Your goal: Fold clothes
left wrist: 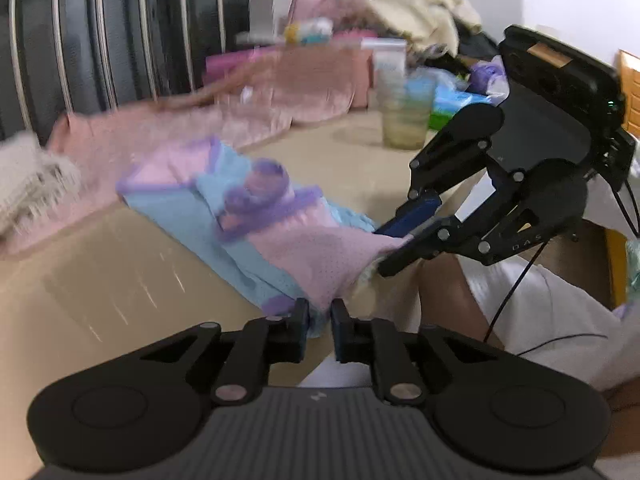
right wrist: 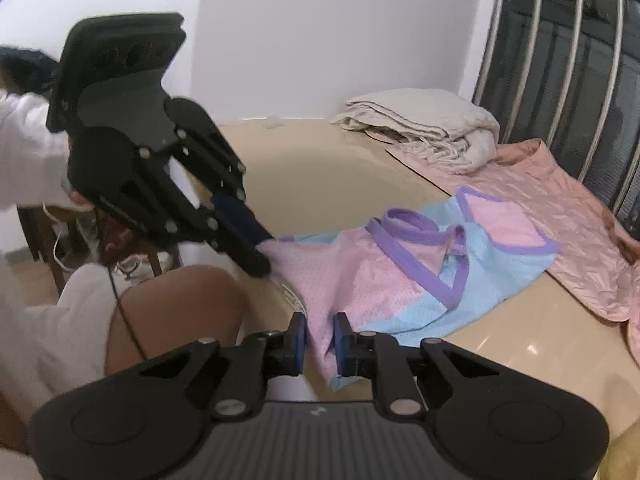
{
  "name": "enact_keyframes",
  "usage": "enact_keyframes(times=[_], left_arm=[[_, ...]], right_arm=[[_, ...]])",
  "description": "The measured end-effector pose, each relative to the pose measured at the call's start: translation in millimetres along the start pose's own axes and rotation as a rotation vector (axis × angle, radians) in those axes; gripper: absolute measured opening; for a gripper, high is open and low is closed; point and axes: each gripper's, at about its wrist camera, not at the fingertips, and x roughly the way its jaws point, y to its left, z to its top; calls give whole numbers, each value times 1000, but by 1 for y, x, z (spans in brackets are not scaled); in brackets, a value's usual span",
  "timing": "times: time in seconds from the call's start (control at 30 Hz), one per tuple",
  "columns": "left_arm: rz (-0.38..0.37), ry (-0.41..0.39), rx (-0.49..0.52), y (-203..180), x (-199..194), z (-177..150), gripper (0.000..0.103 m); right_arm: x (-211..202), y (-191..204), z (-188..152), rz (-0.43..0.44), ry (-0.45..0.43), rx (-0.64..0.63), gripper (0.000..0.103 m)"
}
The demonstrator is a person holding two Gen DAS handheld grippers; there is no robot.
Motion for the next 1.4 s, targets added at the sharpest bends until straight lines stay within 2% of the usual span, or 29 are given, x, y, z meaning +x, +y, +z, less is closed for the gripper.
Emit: enact_keyframes(times=[0.03,0.07,0.1,0.13,0.2,0.27,0.3,0.37,0.4,0.43,0.5,0.57,0.6,0.63,0.7,0.73,0.77,0.83,0.9,0.97,1.03,1.1,1.13,1.17,1.23,1.3,1.4], left_arm=[[45,-23,41,-5,-8,-3,73],[76,-37,84,-9,-12,-7,85],[104,-48,127,-14,-15,-10,86],[132,-60,170,-19,-18,-13,85],[105,-38,161,-20,-11,-13,84],[86,-29,172,-21,0,-9,76],[78,-26,179,-23,6,-7,73],[58,-13,182,-23,16,-4,53],[48,0,174,-21,19,-3,52],[37,12,167,-20,23,-2,49],[15,37,152,-17,30,0,42],[1,32,100,-10,28,2,25],[-14,28,67,-6,26,4,22],[-32,22,24,-1,23,5,18],[-70,11,-67,8,19,6,18],[-57,8,-78,9,17,5,23],[-25,6,-66,7,16,3,35],[28,-2,-24,1,14,-3,49],[66,-17,43,-10,13,-6,50],[90,-41,144,-23,14,-9,58],[106,-63,241,-35,16,-12,61],[121,-84,338,-47,18,-16,54],[108,-68,356,-49,22,-16,30],[99,-57,348,-46,23,-15,18],[62,-31,314,-40,22,-10,14],[-24,-14,274,-30,11,1,10],[-95,-24,173,5,7,26,8]], right_arm=[[-3,5,-1,-6,2,-18,37],[-2,9,-3,-23,6,-57,50],[-1,13,-4,-40,10,-97,65],[0,17,-6,-58,14,-136,65],[3,25,-8,-93,23,-215,63],[6,33,-11,-127,31,-294,56],[7,38,-12,-145,35,-334,49],[10,45,-15,-179,42,-410,47],[13,45,-17,-190,44,-431,40],[15,44,-17,-189,45,-433,32],[16,42,-17,-182,50,-424,24],[14,40,-16,-178,48,-400,19],[10,40,-16,-175,46,-384,14],[8,39,-14,-167,44,-364,14],[6,37,-12,-149,40,-340,13],[6,37,-12,-150,37,-341,13],[6,38,-13,-153,34,-344,14],[7,38,-16,-170,31,-364,16],[10,37,-18,-171,40,-373,16],[12,35,-19,-167,43,-373,16],[14,32,-17,-156,48,-360,15],[13,29,-14,-140,53,-337,14],[12,27,-12,-125,53,-326,12],[11,25,-10,-112,53,-315,12],[6,23,-7,-79,57,-294,10],[-3,17,0,-24,58,-241,9],[-21,1,15,61,55,-164,9]])
